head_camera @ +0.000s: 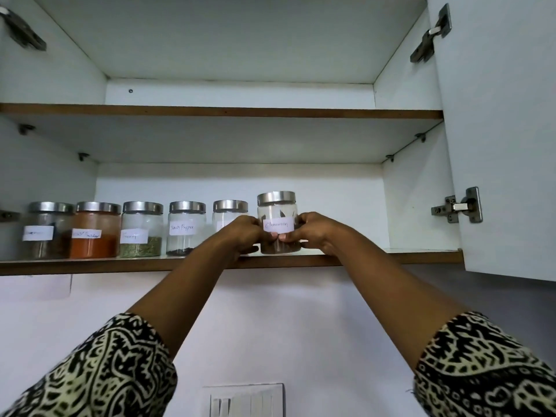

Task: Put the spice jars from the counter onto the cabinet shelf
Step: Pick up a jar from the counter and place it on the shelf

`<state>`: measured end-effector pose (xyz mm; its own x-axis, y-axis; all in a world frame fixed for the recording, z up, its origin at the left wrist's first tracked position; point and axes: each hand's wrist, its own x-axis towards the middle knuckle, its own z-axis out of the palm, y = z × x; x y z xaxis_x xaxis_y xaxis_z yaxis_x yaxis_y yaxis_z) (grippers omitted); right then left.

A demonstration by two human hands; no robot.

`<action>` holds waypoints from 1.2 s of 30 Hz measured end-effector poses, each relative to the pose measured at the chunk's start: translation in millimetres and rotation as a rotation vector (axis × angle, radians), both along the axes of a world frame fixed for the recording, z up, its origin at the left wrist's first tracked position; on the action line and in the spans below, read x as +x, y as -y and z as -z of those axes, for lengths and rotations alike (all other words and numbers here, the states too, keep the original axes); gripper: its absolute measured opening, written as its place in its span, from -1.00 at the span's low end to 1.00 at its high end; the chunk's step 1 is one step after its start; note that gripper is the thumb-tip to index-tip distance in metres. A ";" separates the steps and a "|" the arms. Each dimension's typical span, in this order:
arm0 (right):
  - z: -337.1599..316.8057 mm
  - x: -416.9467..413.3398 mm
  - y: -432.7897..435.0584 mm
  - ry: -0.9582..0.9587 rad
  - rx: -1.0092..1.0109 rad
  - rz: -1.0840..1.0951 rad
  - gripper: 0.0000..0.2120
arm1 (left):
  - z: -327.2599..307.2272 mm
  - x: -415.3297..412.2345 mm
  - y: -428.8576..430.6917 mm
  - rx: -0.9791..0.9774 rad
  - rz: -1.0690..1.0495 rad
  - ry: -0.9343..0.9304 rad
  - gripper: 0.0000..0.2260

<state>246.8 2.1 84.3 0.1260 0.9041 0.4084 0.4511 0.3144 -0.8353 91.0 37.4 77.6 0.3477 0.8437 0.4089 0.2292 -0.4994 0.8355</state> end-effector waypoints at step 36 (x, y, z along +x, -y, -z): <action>1.6 -0.6 -60.5 0.146 -0.130 0.090 -0.43 | -0.1 24.1 -50.0 0.085 -0.368 -0.181 -0.70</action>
<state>246.2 62.6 82.8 0.1562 0.9382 0.3087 0.5917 0.1614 -0.7898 115.1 87.4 77.7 0.1018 0.8911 0.4422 0.5451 -0.4218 0.7245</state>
